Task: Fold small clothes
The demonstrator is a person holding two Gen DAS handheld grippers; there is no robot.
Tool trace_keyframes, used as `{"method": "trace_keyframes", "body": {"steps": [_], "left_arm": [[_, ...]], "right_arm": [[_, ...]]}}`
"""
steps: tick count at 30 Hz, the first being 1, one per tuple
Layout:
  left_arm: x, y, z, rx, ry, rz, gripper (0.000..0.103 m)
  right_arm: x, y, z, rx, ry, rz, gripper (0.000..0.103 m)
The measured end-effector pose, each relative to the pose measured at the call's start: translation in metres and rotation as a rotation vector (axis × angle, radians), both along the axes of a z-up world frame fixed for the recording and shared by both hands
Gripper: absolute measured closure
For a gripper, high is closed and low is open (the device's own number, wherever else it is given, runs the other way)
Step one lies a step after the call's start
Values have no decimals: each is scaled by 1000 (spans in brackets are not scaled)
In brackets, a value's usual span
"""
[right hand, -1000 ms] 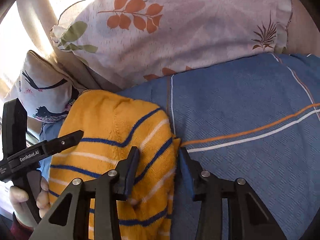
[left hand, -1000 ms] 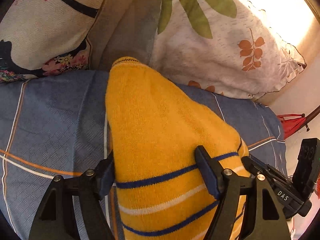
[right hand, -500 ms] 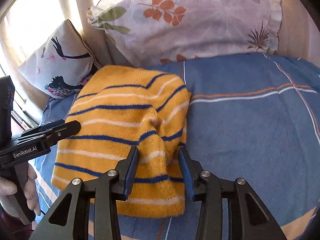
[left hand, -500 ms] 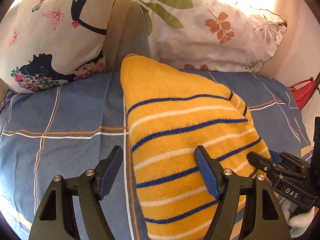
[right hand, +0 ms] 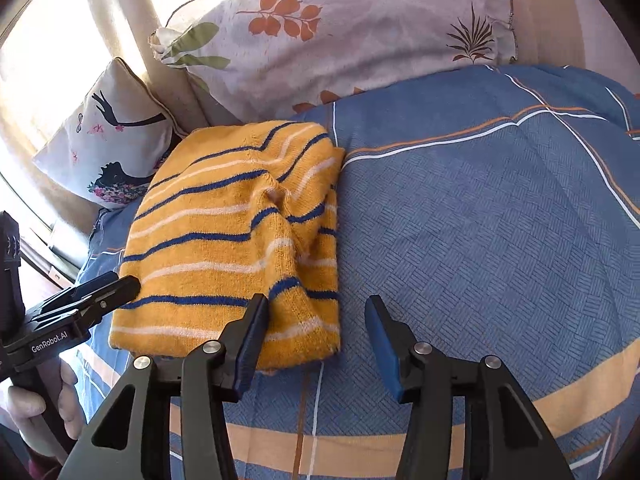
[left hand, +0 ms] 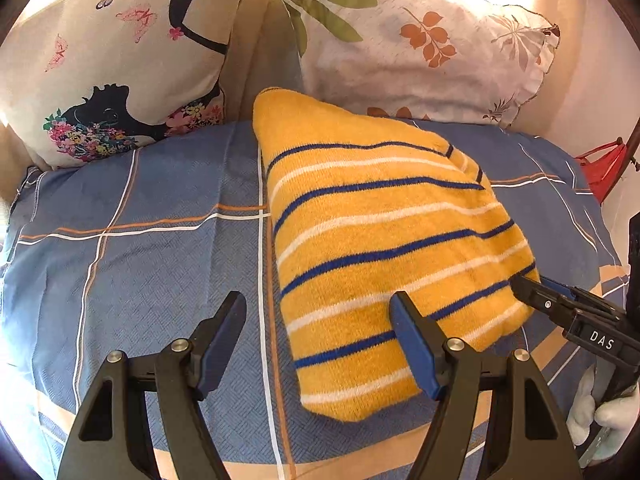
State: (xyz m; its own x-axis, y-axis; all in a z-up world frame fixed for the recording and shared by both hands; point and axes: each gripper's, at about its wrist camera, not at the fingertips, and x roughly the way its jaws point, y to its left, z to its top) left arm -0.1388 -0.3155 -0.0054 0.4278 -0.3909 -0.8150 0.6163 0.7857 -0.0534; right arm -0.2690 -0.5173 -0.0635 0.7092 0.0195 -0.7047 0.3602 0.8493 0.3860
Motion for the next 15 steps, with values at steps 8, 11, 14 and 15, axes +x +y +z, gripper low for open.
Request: {"method": "trace_keyframes", "body": {"steps": [8,11,14,15], "left_arm": [[-24,31,23,-14,-66,6,30],[-34,44,33,-36,-96,10,30],[-45,54,42,-59,-123,12,30],[-49,57,44,-65,-131,13,30]], "right_arm": [[-22,0,14,-39,10,-18,46],[-36,-6,25,-60,5,-43,44],[-54,-11,39,-80,-13,-70,42],[-60,-12,44,-89,-20,-78,41]]}}
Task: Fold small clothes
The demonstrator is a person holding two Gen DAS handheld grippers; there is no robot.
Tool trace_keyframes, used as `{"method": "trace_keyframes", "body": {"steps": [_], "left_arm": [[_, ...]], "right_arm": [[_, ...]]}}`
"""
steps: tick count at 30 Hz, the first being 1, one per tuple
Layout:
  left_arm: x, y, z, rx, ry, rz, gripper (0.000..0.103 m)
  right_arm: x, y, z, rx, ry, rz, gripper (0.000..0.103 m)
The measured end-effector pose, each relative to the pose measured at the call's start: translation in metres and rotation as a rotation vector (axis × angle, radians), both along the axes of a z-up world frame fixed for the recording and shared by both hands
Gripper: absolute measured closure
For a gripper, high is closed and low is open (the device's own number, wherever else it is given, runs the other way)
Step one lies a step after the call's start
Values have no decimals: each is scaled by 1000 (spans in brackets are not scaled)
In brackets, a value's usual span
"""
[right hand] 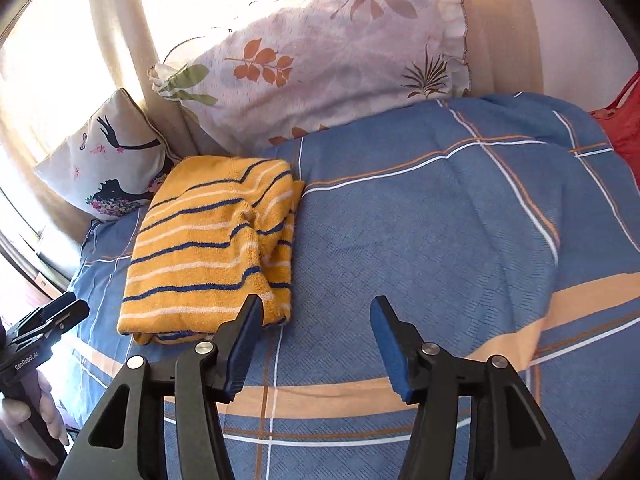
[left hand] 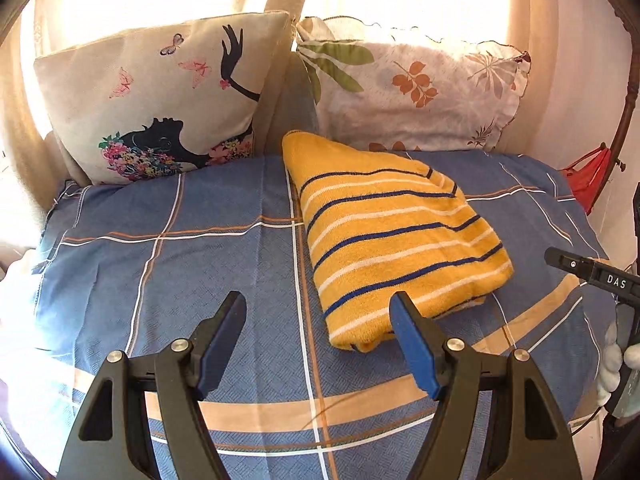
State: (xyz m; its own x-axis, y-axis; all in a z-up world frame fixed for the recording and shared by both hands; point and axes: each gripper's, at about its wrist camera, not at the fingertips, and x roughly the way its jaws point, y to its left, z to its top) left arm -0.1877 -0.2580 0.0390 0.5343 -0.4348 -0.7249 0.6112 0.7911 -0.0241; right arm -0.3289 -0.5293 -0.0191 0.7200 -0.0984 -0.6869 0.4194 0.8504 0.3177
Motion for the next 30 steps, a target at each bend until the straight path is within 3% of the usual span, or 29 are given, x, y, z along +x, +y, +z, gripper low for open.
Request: {"method": "trace_keyframes", "body": {"steps": [8,13,22,26,30], "left_arm": [[-26,18,18,-27,-87,14,29],[-24,25,21,-50,-90,35,27],[5,19,-11,-31,7,73,27],[13,10,-21,-17,31,81,27],[19,7,-27,-5,41,92,27]], "right_arm": [[-40,10,45,-180,-31,-50,29],[-40,22,47,-213,-31,-18,25],[17,22,19,-127,3,62,25],[67,19,25,-102,-27,127,25],[132,18,31,3,-76,234,25]]}}
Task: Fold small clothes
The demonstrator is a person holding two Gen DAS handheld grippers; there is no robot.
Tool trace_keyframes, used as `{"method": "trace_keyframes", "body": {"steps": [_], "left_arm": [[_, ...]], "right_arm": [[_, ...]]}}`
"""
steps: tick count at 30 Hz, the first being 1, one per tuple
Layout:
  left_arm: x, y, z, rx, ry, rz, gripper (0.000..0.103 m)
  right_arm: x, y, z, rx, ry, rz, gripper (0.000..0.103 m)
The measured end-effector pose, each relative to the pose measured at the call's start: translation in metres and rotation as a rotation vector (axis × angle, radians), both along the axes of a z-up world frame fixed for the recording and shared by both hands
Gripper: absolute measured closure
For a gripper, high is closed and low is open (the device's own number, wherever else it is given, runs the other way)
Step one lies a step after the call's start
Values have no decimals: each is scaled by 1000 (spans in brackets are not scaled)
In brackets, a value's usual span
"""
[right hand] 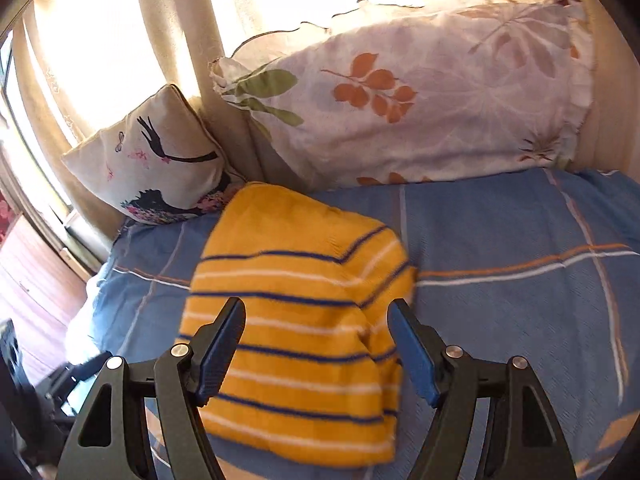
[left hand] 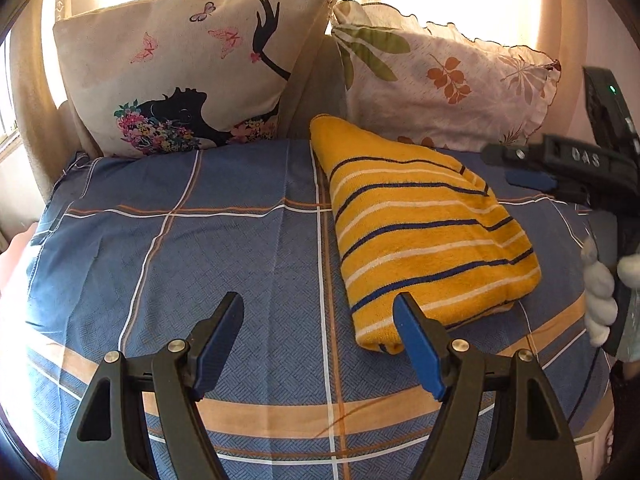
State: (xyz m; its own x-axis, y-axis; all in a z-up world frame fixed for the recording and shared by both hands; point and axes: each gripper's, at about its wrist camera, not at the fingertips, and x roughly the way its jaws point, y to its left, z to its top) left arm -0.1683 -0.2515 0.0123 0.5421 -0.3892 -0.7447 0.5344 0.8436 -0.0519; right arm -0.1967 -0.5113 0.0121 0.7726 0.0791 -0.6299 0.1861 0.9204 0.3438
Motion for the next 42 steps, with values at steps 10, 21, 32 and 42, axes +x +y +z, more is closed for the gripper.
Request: {"method": "trace_keyframes", "body": {"steps": [10,21,32,42], "left_arm": [[22,26,-14,-22,62,71,27],[20,45,-16,-127,98,120,27],[20,66,-22,-152,149,177,27],[24,87,-24,-201,164,207,27]], "right_arm": [[112,-10,-48,26,158,-35,50],[139,39,-3,-268,133,10,40],[227,120,-40,-465,309,117,43],[161,106,-6,-358,120,60,36]]}}
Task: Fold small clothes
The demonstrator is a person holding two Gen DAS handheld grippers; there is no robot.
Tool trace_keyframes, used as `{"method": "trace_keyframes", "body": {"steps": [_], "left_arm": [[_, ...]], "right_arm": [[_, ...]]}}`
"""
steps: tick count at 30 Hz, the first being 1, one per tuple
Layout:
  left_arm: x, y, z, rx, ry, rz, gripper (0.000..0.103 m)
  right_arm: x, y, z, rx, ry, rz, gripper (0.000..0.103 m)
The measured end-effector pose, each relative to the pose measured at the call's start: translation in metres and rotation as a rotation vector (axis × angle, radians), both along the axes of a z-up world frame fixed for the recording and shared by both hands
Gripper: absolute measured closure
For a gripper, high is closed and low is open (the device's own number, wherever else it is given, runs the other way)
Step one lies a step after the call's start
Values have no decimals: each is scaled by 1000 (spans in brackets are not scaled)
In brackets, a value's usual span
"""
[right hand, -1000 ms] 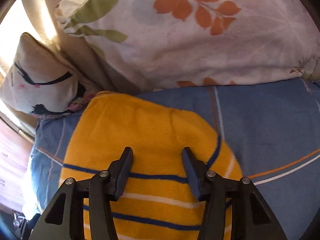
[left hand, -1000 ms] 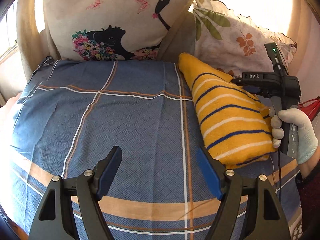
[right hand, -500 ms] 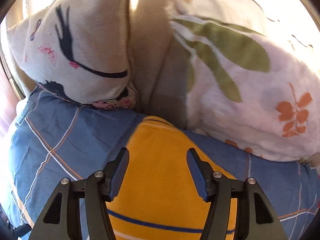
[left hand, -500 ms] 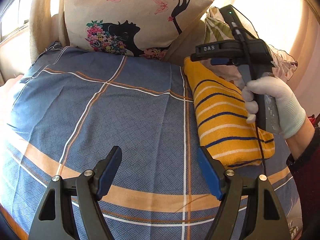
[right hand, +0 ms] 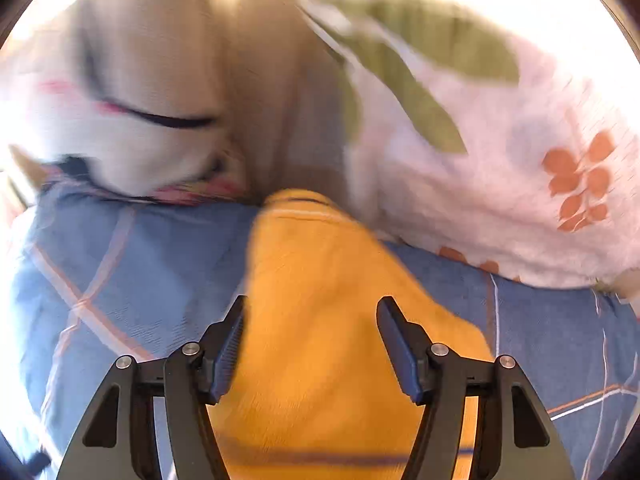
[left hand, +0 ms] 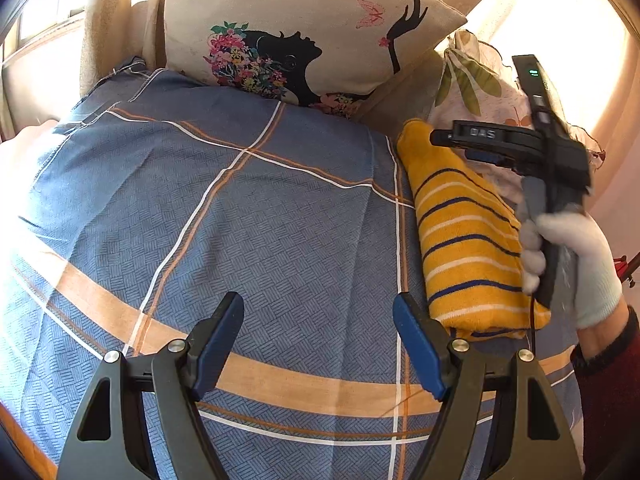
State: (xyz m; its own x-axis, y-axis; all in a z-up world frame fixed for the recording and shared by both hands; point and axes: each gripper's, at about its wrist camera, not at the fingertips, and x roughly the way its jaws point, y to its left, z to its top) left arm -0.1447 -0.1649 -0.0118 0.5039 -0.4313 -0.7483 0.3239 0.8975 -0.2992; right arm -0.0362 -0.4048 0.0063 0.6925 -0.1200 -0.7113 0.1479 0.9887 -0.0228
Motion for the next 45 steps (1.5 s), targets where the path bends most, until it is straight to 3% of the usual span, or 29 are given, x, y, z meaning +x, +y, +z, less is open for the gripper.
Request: {"method": "trace_keyframes", "body": {"steps": [2,5,10,14,15,18,20,22,24,30,32,33,34,38,43,45], "left_arm": [[1,2,-1,-2,4,7,27],[0,4,-3,-12,15,12,27],[-7,6,2,-20,0,7,27],[-11,3,5,-21,-9,4,27],[-12,1,6,-23,-10,2,27],[-19,-5,9,-28,-20,-14,27],[-25,-8,14,-26,-42,-23,27],[-31,-8,20,-23,-75,-26,27],[-37,-8,27,-14,-124,-19,26],[-58,-16,53,20,-305,41,13],[-67,-19,62,23,-372,53,6],[-71,-20,65,21,-398,56,3],[-73,-22,69,18,-415,58,2],[-69,-34,77,12,-402,65,0],[-65,-64,76,106,-436,80,0],[-65,-73,68,105,-416,59,0]], "right_arm": [[-37,25,8,69,-60,140,43],[-76,46,-5,242,-3,306,56],[-117,45,-64,439,163,330,62],[-153,31,-47,480,102,336,58],[-160,28,-38,478,65,341,58],[-171,14,-17,384,-30,277,41],[-170,-6,-31,387,-9,193,40],[-172,-28,-56,430,70,124,40],[-185,-36,-70,471,61,124,41],[-243,-51,-52,370,-40,24,37],[-259,-59,-46,370,-93,-15,37],[-264,-63,-41,403,-58,-46,36],[-269,-66,-38,414,-83,-63,35],[-283,-71,-27,386,-158,-130,32],[-292,-71,-22,273,-178,-198,27],[-293,-72,-24,239,-179,-218,24]]}}
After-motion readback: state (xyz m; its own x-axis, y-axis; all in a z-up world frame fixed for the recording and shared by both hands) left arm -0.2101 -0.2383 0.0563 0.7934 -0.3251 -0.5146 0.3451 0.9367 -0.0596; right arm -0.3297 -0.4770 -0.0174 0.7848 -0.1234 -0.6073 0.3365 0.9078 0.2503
